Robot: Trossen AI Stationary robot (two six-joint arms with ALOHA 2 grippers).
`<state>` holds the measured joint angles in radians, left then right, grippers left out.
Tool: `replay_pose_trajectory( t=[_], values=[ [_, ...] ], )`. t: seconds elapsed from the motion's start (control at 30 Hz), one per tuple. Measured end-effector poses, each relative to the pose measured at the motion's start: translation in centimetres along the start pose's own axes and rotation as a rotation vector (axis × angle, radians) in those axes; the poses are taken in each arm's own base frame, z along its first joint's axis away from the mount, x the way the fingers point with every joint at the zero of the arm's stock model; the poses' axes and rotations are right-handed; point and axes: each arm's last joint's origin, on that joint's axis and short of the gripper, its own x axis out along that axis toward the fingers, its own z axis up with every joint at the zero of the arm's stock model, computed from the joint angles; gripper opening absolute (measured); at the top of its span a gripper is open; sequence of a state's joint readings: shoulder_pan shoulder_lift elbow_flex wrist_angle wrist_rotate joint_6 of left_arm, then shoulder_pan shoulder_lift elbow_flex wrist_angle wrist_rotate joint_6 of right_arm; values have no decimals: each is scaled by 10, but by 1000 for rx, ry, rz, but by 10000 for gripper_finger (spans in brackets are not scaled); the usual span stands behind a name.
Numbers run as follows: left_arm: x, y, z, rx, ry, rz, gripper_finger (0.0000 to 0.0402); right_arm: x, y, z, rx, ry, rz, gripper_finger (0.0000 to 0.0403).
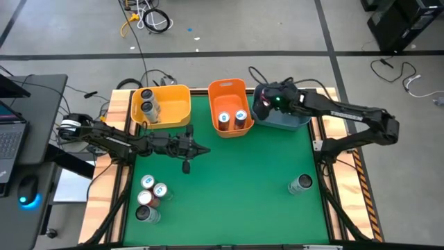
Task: Sort soda cans
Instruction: Put the blue soda can into the orange bin
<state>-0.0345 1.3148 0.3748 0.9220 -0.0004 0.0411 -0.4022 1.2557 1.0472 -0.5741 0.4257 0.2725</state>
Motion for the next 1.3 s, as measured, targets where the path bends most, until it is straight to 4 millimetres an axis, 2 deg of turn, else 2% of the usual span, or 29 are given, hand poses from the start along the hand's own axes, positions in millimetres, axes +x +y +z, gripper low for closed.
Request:
replay_pose_trajectory(
  t=[0.13, 0.27, 0.4, 0.57, 0.67, 0.77, 0.97, 1.07, 1.17, 1.3],
  values=[
    [5, -1, 5, 7, 6, -45, 1, -28, 8, 0, -32, -56, 145, 343],
    [9, -1, 9, 13, 35, -65, 1, -55, 25, -8, -54, -66, 317, 324],
    [14, -3, 12, 27, 85, -119, 1, -74, 52, -19, -102, -70, 454, 310],
    [13, -6, 27, 35, 288, -190, 1, -80, 95, -31, -153, -92, 586, 307],
    [5, -13, 45, 79, 367, -233, 1, -75, 125, -36, -190, -134, 649, 311],
    [-12, -21, 62, 96, 405, -260, 1, -62, 157, -43, -224, -176, 728, 314],
    [-51, -32, 73, 74, 368, -257, 0, -22, 220, -62, -255, -311, 944, 316],
    [-67, -33, 81, 90, 301, -233, 0, 2, 243, -75, -269, -433, 971, 312],
    [-80, -32, 88, 99, 262, -198, 0, 19, 258, -84, -244, -561, 997, 303],
    [-92, -28, 92, 113, 253, -153, 0, 29, 279, -80, -174, -579, 1026, 289]
  ],
)
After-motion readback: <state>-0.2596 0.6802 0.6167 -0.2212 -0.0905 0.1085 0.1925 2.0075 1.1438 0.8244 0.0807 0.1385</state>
